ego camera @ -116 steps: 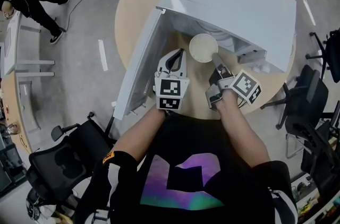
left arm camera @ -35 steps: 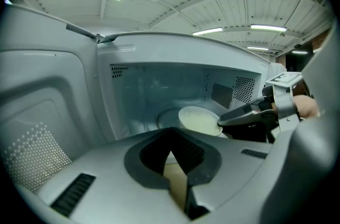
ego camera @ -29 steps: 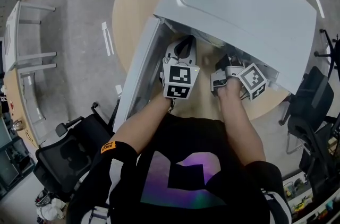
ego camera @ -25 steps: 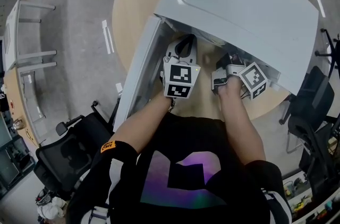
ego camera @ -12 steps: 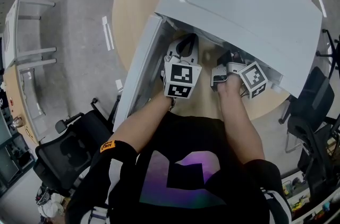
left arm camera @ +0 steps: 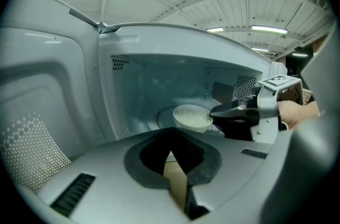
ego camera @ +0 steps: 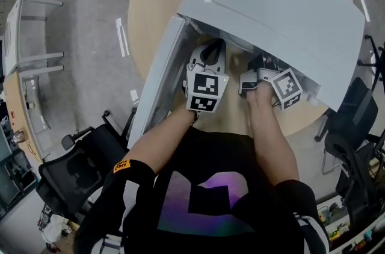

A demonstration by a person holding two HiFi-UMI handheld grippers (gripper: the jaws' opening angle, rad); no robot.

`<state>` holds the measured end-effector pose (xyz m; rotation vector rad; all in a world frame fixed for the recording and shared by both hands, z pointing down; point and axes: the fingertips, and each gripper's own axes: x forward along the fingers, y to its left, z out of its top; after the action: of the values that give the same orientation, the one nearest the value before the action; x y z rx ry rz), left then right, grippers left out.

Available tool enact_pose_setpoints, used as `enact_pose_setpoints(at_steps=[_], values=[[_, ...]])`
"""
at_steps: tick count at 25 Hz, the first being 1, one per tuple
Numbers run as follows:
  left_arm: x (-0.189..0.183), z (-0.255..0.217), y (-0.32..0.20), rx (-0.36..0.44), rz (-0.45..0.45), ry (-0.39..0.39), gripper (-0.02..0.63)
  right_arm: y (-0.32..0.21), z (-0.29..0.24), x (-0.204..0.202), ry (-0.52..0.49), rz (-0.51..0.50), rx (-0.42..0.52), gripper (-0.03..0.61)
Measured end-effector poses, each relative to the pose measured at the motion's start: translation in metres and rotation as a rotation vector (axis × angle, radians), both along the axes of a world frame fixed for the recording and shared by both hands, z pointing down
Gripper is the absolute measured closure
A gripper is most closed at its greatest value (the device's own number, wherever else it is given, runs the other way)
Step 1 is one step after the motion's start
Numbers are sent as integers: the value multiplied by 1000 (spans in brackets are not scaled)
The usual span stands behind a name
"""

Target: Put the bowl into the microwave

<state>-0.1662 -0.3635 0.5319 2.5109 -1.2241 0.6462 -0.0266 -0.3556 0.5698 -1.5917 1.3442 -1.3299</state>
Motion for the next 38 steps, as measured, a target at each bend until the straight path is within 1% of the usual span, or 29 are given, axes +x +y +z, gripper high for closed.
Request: enact_pose_setpoints(at_steps=[2, 5, 10, 16, 19, 21, 24, 27, 29, 31, 34, 38], values=[[0, -1, 1, 2, 0, 3, 568, 0, -4, 0, 27, -8, 12, 526], [1, -4, 3, 5, -3, 7, 568, -1, -9, -1, 62, -31, 31, 489], [3, -7, 7, 7, -6, 19, 568, 3, -16, 0, 91, -43, 44, 486], [2, -6, 18, 2, -22, 41, 568, 26, -12, -5, 115, -70, 17, 486], [3, -10, 23, 4, -29, 58, 568, 39, -12, -8, 163, -123, 3, 486], [4, -12, 29, -5, -38, 69, 568, 49, -16, -15, 245, -200, -1, 488], [4, -14, 41, -15, -58, 82, 568, 62, -32, -30, 420, -352, 20, 490], [8, -23, 59, -11, -65, 105, 568, 81, -52, -40, 581, -481, 67, 550], [11, -32, 74, 0, -67, 117, 568, 96, -65, -45, 674, -560, 114, 561], [14, -42, 91, 15, -72, 123, 568, 111, -79, -48, 749, -623, 168, 561], [15, -56, 118, 39, -97, 128, 568, 134, -97, -48, 833, -692, 246, 561], [15, -71, 157, 56, -162, 144, 568, 164, -112, -48, 935, -784, 312, 561]])
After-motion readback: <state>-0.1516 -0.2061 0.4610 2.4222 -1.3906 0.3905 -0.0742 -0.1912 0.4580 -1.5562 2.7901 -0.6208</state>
